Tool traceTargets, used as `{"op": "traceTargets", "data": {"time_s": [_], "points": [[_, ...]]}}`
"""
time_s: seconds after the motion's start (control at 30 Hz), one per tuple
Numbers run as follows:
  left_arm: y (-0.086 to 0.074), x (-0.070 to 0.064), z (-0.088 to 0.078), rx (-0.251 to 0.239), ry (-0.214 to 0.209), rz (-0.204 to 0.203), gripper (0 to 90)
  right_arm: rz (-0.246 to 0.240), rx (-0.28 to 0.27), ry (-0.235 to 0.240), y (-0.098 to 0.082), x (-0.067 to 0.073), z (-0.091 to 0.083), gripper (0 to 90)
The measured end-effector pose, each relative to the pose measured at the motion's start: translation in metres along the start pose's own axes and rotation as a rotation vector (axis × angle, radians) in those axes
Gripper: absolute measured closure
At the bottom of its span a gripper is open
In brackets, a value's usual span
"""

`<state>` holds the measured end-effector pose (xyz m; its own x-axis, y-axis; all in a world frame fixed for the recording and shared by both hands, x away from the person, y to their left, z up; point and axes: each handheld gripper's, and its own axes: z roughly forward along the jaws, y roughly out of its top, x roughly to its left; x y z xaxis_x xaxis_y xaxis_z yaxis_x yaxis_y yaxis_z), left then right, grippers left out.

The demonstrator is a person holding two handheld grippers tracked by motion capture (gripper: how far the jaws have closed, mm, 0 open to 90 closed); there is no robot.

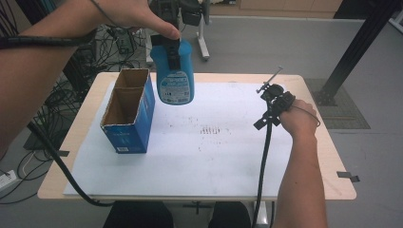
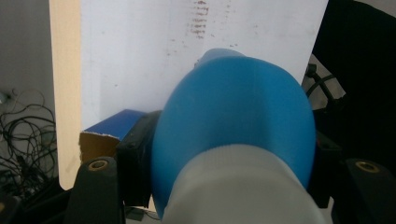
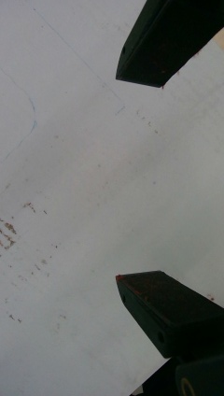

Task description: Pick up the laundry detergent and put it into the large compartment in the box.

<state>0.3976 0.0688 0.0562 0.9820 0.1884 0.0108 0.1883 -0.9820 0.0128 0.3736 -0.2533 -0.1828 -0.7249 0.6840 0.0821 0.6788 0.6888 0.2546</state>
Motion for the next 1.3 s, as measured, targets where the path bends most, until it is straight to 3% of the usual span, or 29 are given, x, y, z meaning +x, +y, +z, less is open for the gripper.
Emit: {"op": "traceTargets", "data": {"time_s": [0.1,0.13,0.17,0.33,0.67,0.9,1.13,1.3], "points": [[-0.002,0.003,0.0,-0.002,-0.003,-0.056,36.1,0.004,0.003,-0.003,0.0,0.001,0.0,3.6],[-0.002,0.003,0.0,-0.002,-0.003,-0.056,36.1,0.004,0.003,-0.003,0.0,0.001,0.0,3.6],[-0.004,0.006,0.0,-0.01,-0.007,-0.097,36.1,0.0,0.0,0.0,-0.001,0.0,0.0,3.7],[-0.009,0.011,-0.001,-0.009,0.005,-0.203,36.1,0.001,-0.008,-0.001,-0.004,0.0,0.0,3.6],[-0.033,0.037,-0.005,-0.021,-0.027,-0.494,36.3,-0.011,-0.021,0.003,-0.003,0.001,0.002,3.7],[-0.049,0.045,-0.006,-0.01,-0.016,-0.69,36.3,-0.004,-0.032,-0.002,-0.003,0.003,0.001,3.6],[-0.062,0.051,-0.009,0.024,0.009,-0.801,36.3,-0.01,-0.035,0.002,0.0,0.005,0.002,3.6],[-0.085,0.067,-0.007,0.008,-0.052,-0.867,36.3,-0.029,-0.043,0.0,0.005,0.009,0.003,3.7]]}}
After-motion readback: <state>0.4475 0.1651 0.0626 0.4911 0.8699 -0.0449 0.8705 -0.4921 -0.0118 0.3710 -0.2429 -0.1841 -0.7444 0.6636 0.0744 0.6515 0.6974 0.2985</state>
